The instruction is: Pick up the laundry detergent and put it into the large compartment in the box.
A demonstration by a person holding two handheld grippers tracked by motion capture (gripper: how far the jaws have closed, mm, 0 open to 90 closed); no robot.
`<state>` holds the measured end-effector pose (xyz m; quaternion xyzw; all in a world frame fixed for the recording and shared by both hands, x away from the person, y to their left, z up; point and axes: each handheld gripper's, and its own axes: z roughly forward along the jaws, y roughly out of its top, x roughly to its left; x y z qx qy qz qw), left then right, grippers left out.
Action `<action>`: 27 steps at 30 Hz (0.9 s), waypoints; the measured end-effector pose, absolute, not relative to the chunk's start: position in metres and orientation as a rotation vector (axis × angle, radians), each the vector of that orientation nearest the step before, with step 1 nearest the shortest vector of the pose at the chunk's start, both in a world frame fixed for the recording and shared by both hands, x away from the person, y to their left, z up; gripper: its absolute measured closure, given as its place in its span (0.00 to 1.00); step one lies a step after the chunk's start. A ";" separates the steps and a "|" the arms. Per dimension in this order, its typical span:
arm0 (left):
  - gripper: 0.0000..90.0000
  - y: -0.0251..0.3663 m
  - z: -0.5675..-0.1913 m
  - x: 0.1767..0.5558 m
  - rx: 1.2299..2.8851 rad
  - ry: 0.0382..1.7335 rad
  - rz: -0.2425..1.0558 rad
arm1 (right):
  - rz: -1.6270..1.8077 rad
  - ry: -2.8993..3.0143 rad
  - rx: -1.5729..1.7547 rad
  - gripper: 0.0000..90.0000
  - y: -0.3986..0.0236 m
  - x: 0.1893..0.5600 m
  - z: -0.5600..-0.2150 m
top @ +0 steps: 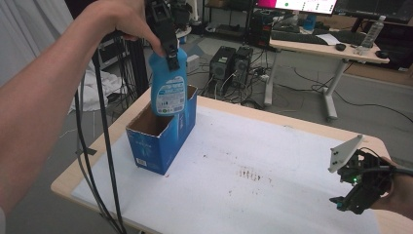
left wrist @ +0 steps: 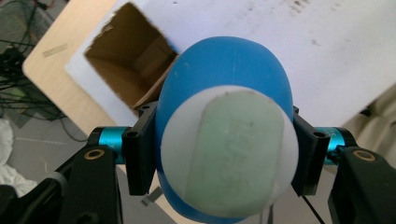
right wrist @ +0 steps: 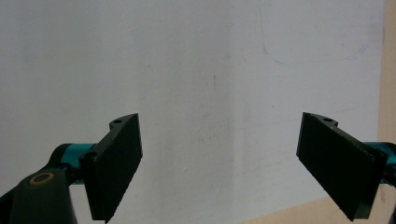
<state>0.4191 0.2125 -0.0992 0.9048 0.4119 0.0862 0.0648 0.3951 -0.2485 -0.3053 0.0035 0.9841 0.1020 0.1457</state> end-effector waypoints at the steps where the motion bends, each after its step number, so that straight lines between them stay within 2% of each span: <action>1: 0.42 0.216 -0.101 0.420 2.730 1.258 0.259 | 0.293 2.836 0.011 0.15 -0.248 0.395 -0.306; 17: 0.42 0.242 -0.148 0.429 2.753 1.303 0.219 | 0.274 2.836 0.007 0.15 -0.246 0.395 -0.308; 22: 0.42 0.248 -0.176 0.429 2.750 1.265 0.177 | 0.268 2.841 0.002 0.15 -0.245 0.395 -0.309; 27: 0.42 0.252 -0.202 0.429 2.817 1.119 0.147 | 0.253 2.843 -0.014 0.15 -0.243 0.396 -0.311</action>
